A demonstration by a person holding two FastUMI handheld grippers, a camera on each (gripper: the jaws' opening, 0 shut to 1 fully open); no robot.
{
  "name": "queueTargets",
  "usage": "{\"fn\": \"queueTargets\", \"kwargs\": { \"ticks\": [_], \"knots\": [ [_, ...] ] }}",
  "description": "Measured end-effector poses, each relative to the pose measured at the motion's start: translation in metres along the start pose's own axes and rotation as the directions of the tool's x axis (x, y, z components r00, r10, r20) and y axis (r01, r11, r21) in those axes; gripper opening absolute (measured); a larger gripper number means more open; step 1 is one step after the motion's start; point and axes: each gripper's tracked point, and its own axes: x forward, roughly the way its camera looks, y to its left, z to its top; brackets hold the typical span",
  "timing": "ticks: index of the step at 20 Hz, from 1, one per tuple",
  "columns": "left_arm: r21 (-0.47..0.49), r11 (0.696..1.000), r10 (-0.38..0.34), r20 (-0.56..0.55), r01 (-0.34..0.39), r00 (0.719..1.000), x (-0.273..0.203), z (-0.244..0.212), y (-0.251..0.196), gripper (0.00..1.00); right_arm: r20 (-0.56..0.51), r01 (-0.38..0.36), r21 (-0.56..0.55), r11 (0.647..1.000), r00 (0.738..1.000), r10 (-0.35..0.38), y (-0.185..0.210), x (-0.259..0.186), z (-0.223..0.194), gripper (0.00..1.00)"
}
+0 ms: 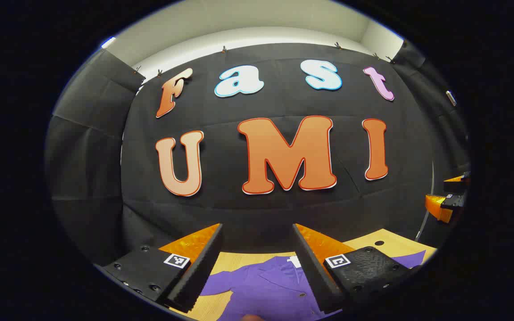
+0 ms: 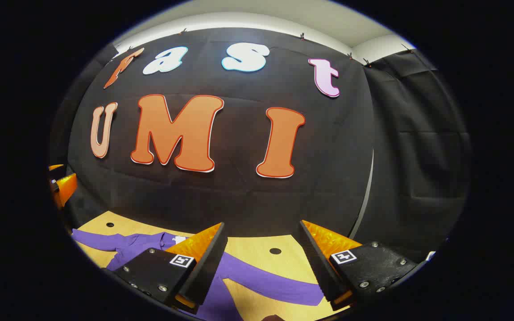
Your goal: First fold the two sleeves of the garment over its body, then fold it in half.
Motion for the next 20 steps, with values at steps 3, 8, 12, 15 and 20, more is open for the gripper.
{"fn": "queueTargets", "kwargs": {
  "ticks": [3,8,12,15,20],
  "knots": [
    [0.001,1.000,-0.003,0.003,0.003,1.000,-0.001,0.000,-0.001,0.94,-0.004,0.012,-0.006,1.000,1.000,-0.012,-0.005,0.001,0.000,0.95],
    [0.005,1.000,-0.014,0.004,0.014,1.000,-0.001,0.002,-0.003,0.94,-0.003,0.023,-0.013,1.000,1.000,-0.023,-0.008,0.003,0.001,0.95],
    [0.002,1.000,-0.018,0.005,0.018,1.000,-0.003,0.002,-0.003,0.94,-0.006,-0.003,-0.017,1.000,1.000,0.003,-0.002,0.002,-0.002,0.95],
    [-0.002,1.000,-0.009,0.002,0.009,1.000,-0.002,0.001,-0.003,0.95,-0.019,0.012,-0.033,0.999,1.000,-0.012,-0.004,0.001,-0.006,0.95],
    [0.001,1.000,-0.006,0.004,0.006,1.000,-0.004,0.002,-0.002,0.94,-0.033,0.022,-0.013,1.000,0.999,-0.023,-0.011,0.003,-0.012,0.95]
  ]
}}
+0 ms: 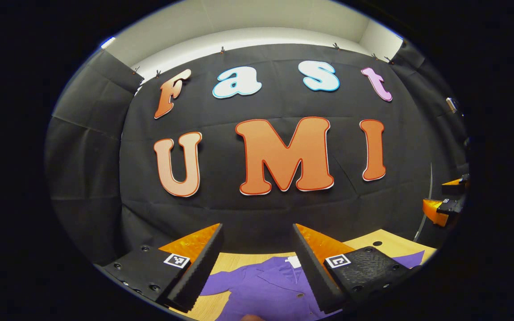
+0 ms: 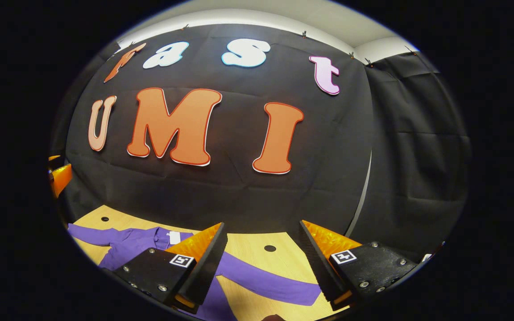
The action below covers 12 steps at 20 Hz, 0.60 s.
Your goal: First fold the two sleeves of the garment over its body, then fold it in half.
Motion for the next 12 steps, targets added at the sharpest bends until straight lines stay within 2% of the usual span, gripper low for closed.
{"fn": "queueTargets", "kwargs": {
  "ticks": [6,12],
  "knots": [
    [0.015,1.000,-0.003,-0.035,0.003,0.999,-0.001,-0.010,0.000,0.94,-0.157,0.074,0.065,0.995,0.986,-0.063,-0.025,0.014,-0.051,0.95],
    [0.029,1.000,-0.008,-0.043,0.009,0.999,-0.006,-0.013,-0.007,0.95,-0.268,0.179,0.029,0.983,0.949,-0.165,-0.073,0.026,-0.095,0.96]
  ]
}}
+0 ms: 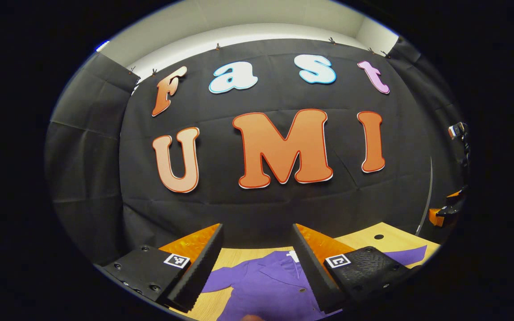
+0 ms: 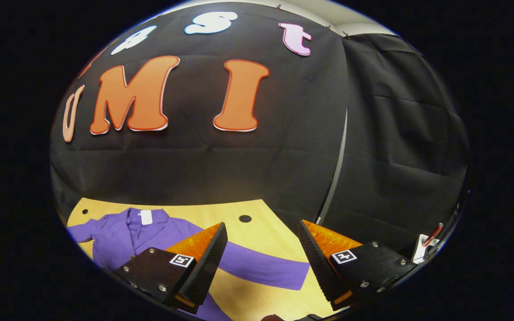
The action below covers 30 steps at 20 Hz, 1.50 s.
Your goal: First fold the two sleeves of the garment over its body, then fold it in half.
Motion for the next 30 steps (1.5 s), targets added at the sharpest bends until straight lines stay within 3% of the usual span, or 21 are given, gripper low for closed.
{"fn": "queueTargets", "kwargs": {
  "ticks": [2,6,11,14,17,19,21,25,30],
  "knots": [
    [0.009,1.000,-0.005,-0.006,0.005,1.000,-0.001,-0.003,-0.004,0.94,-0.116,0.035,0.011,0.999,0.993,-0.034,-0.016,0.013,-0.028,0.95],
    [0.010,1.000,-0.005,-0.032,0.005,0.999,0.002,-0.012,-0.006,0.93,-0.323,0.090,0.042,0.995,0.944,-0.072,-0.034,0.032,-0.090,0.96],
    [0.020,1.000,0.001,-0.065,0.001,0.998,0.000,-0.021,-0.010,0.93,-0.431,0.124,0.016,0.992,0.896,-0.105,-0.057,0.048,-0.123,0.97],
    [0.026,1.000,0.010,-0.080,-0.008,0.997,-0.001,-0.027,-0.012,0.93,-0.515,0.137,0.007,0.991,0.850,-0.114,-0.062,0.053,-0.146,0.97],
    [0.038,0.999,0.030,-0.096,-0.026,0.995,0.000,-0.032,-0.009,0.93,-0.642,0.125,0.117,0.985,0.767,-0.021,-0.065,0.059,-0.176,0.97],
    [0.053,0.998,0.051,-0.111,-0.045,0.993,0.000,-0.037,-0.005,0.93,-0.699,0.135,0.108,0.985,0.715,-0.021,-0.076,0.066,-0.192,0.97],
    [0.055,0.997,0.068,-0.134,-0.061,0.989,0.001,-0.045,-0.003,0.94,-0.732,0.138,0.106,0.985,0.682,-0.017,-0.083,0.073,-0.200,0.97],
    [0.061,0.995,0.095,-0.180,-0.085,0.979,-0.005,-0.059,-0.006,0.95,-0.825,0.151,0.186,0.971,0.560,0.071,-0.079,0.078,-0.225,0.98],
    [0.070,0.991,0.128,-0.227,-0.115,0.965,-0.012,-0.077,-0.009,0.93,-0.875,0.164,0.252,0.954,0.460,0.152,-0.081,0.092,-0.250,0.97]
  ]
}}
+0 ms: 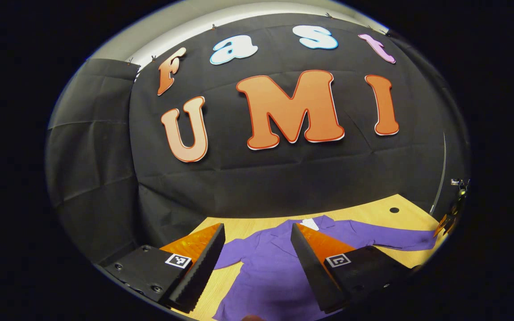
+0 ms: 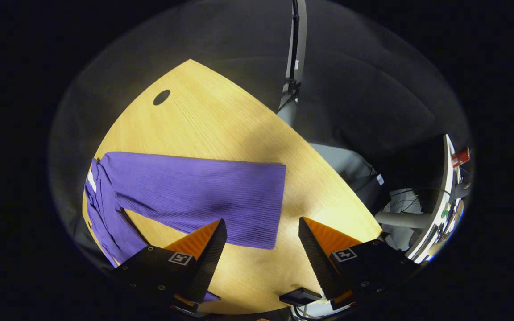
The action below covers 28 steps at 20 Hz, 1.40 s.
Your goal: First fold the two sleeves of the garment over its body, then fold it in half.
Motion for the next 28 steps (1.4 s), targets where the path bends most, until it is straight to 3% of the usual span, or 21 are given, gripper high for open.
{"fn": "queueTargets", "kwargs": {
  "ticks": [3,4,5,6,8,9,10,12,13,14,15,16,17,19,21,23,28],
  "knots": [
    [0.009,1.000,0.022,-0.034,-0.022,0.999,-0.001,-0.012,0.000,0.94,-0.029,-0.006,-0.005,1.000,1.000,0.006,0.000,0.011,0.006,0.96],
    [0.004,1.000,0.027,-0.044,-0.027,0.999,-0.001,-0.015,-0.001,0.93,-0.039,0.005,-0.012,1.000,0.999,-0.005,-0.001,0.016,0.006,0.84],
    [0.000,0.999,0.033,-0.052,-0.033,0.998,-0.001,-0.016,-0.002,0.94,-0.053,0.016,-0.019,1.000,0.998,-0.017,-0.003,0.022,0.006,0.84],
    [0.001,0.999,0.044,-0.062,-0.044,0.997,-0.003,-0.019,-0.001,0.94,-0.071,0.037,-0.017,0.999,0.997,-0.038,-0.005,0.028,0.002,0.94],
    [0.006,0.998,0.062,-0.064,-0.061,0.996,-0.004,-0.020,0.000,0.94,-0.070,0.067,-0.023,0.997,0.995,-0.068,-0.007,0.033,0.007,0.93],
    [0.007,0.997,0.071,-0.065,-0.071,0.995,-0.005,-0.020,0.002,0.94,-0.072,0.078,-0.028,0.997,0.994,-0.080,-0.006,0.036,0.008,0.80],
    [0.007,0.997,0.077,-0.068,-0.076,0.995,-0.005,-0.020,0.003,0.93,-0.083,0.092,-0.027,0.995,0.992,-0.094,-0.006,0.034,0.008,0.89],
    [0.006,0.996,0.090,-0.076,-0.090,0.993,-0.005,-0.023,0.006,0.96,-0.086,0.093,-0.030,0.995,0.992,-0.096,0.002,0.036,0.010,0.83],
    [0.009,0.995,0.096,-0.080,-0.095,0.992,-0.004,-0.024,0.007,0.96,-0.089,0.092,-0.034,0.995,0.992,-0.095,0.005,0.035,0.010,0.74],
    [0.014,0.995,0.100,-0.083,-0.099,0.992,-0.004,-0.025,0.008,0.96,-0.088,0.093,-0.029,0.995,0.992,-0.095,0.007,0.035,0.010,0.58],
    [0.019,0.995,0.100,-0.084,-0.099,0.991,-0.004,-0.023,0.008,0.94,-0.086,0.091,-0.022,0.996,0.992,-0.093,0.009,0.035,0.011,0.64],
    [0.022,0.995,0.099,-0.079,-0.098,0.992,-0.004,-0.023,0.008,0.94,-0.083,0.084,-0.007,0.996,0.993,-0.085,0.010,0.037,0.011,0.47],
    [0.024,0.995,0.100,-0.073,-0.099,0.992,-0.006,-0.020,0.009,0.94,-0.077,0.075,0.010,0.997,0.994,-0.074,0.012,0.037,0.013,0.42],
    [0.025,0.994,0.103,-0.075,-0.102,0.992,-0.007,-0.021,0.013,0.93,-0.078,0.042,0.053,0.998,0.996,-0.037,0.017,0.037,0.013,0.10],
    [0.024,0.995,0.103,-0.076,-0.101,0.992,-0.005,-0.022,0.017,0.93,-0.073,-0.017,0.080,0.997,0.997,0.023,0.025,0.033,0.014,0.04],
    [0.021,0.995,0.100,-0.071,-0.099,0.992,-0.006,-0.021,0.023,0.93,-0.046,-0.061,0.062,0.996,0.997,0.064,0.035,0.021,0.017,0.03],
    [0.003,0.999,0.049,-0.063,-0.049,0.997,0.005,-0.026,0.035,0.93,0.022,-0.106,0.004,0.994,0.994,0.106,0.070,-0.022,0.013,0.03]
  ]
}}
